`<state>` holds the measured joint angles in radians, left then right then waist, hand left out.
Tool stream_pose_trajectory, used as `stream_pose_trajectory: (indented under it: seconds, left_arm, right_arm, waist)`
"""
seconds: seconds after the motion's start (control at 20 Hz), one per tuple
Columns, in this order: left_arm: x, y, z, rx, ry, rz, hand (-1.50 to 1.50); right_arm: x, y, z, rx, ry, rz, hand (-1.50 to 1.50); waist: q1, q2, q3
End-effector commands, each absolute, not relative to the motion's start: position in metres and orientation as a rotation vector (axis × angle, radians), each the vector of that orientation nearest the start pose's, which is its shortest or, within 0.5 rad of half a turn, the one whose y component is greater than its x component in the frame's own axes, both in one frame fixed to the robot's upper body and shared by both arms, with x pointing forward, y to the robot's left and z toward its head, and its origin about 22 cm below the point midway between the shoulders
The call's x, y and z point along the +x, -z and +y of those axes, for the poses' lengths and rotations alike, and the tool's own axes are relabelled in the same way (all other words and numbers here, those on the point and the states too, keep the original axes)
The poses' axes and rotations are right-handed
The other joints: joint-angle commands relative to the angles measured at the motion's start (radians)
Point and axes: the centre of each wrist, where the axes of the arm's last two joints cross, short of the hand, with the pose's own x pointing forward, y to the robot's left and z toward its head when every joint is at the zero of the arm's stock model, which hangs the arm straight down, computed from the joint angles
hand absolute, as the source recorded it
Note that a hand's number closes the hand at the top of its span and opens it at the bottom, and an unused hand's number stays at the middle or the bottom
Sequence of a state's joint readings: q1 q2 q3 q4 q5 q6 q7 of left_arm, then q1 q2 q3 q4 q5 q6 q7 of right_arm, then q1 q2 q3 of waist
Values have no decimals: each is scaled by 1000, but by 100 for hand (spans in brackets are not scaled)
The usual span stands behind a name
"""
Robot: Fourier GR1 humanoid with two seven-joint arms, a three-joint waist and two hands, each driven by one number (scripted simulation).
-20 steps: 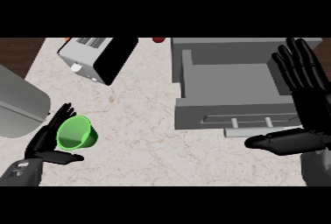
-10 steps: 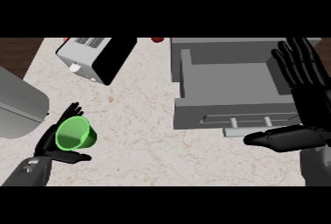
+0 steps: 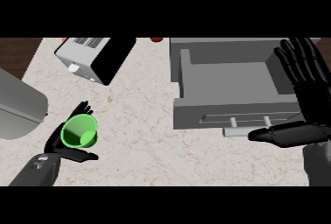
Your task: Pick up the cup, place it into the drawer and close the drawer
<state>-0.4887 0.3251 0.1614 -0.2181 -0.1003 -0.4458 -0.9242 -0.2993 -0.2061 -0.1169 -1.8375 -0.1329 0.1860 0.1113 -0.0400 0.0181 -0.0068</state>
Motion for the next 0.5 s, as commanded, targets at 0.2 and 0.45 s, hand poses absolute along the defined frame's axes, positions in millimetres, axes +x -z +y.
stream_pose_trajectory:
  seconds: [0.2, 0.45]
  left_arm:
    - [282, 123, 329, -410, 157, -1821, 150]
    - [272, 127, 336, -158, 194, -1962, 150]
  right_arm:
    - [275, -151, -259, 60, -298, -2000, -150]
    - [273, -154, -272, 56, -291, -2000, -150]
  waist:
    - [-1, -2, -1]
    - [0, -3, 0]
